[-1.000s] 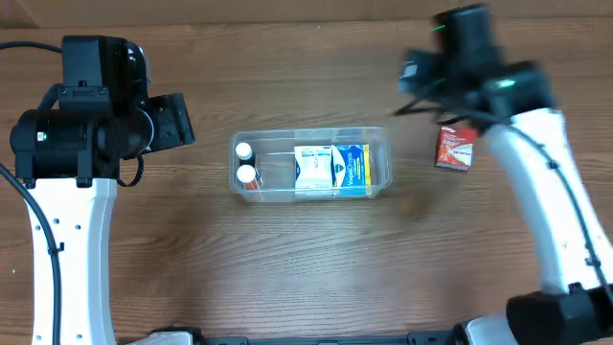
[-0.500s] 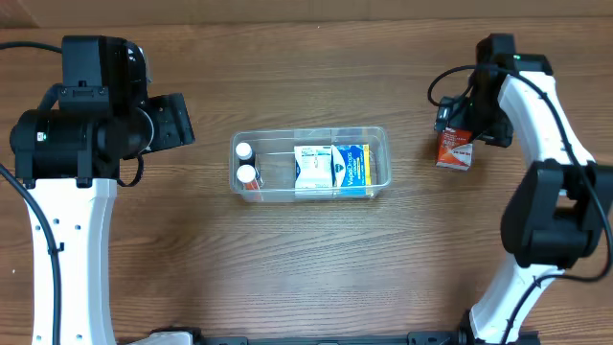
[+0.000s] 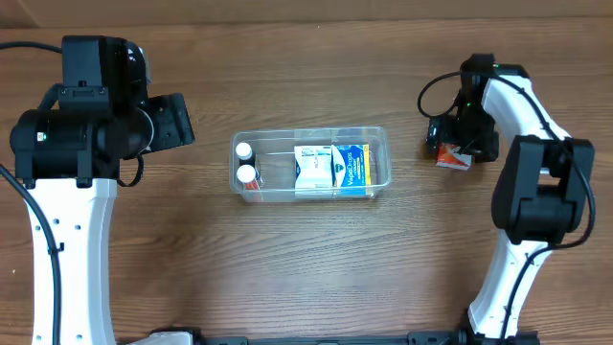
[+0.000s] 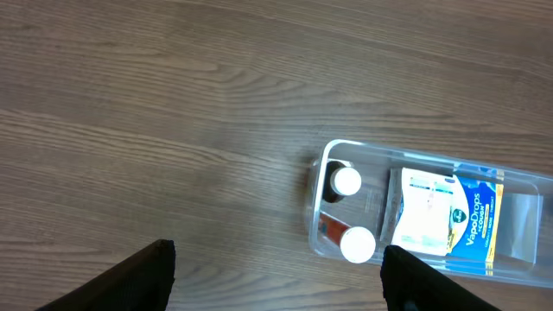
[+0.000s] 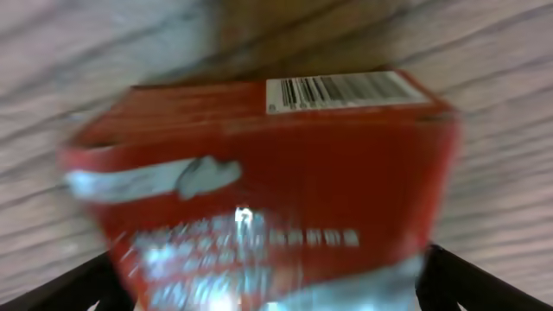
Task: Pack container
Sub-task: 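Move right gripper to the red medicine box and grasp it, then place the red box into the container and withdraw right gripper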
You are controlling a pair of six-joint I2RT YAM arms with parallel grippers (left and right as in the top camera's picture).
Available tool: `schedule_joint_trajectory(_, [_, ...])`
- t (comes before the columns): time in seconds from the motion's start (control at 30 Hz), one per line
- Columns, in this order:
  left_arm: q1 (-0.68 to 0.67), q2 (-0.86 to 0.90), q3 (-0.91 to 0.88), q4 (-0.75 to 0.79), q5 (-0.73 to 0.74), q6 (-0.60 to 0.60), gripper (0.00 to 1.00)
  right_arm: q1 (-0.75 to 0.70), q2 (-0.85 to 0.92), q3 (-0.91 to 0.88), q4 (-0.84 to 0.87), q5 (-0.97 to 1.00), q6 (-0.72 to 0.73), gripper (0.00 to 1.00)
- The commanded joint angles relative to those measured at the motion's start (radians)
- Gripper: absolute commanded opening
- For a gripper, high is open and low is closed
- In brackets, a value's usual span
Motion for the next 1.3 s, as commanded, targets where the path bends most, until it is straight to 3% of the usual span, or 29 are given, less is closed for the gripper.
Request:
schedule_joint_trajectory(0.0, [0.005,0.002,-0.01,0.001,-0.013,0.012,0.78,0.002,0.015,-0.006,0.005,-0.008,-0.007,1.0])
schedule_joint_trajectory(0.3, [0.005,0.002,-0.01,0.0,-0.013,0.011,0.78,0.002,0.013,-0.005,0.003,-0.008,-0.007,0.67])
schedule_joint_trajectory(0.53, [0.005,0.002,-0.01,0.001,-0.013,0.011,0.78,0.003,-0.076,-0.003,-0.02,-0.009,-0.003,0.64])
schedule_joint_trajectory(0.77, [0.005,0.002,-0.01,-0.003,-0.014,0.012,0.78,0.055,-0.323,-0.003,-0.075,-0.109,0.008,0.64])
schedule_joint_trajectory(0.97, [0.005,0.002,-0.01,-0.003,-0.014,0.012,0.78,0.292,-0.533,-0.003,-0.092,-0.135,0.007,0.65])
schedule_joint_trajectory(1.13, [0.005,0.002,-0.01,-0.007,-0.013,0.012,0.78,0.514,-0.517,-0.021,-0.043,-0.132,0.038,0.66])
schedule_joint_trajectory(1.27, [0.005,0.002,-0.01,-0.01,-0.013,0.012,0.78,0.6,-0.481,-0.106,0.043,-0.131,0.107,0.67])
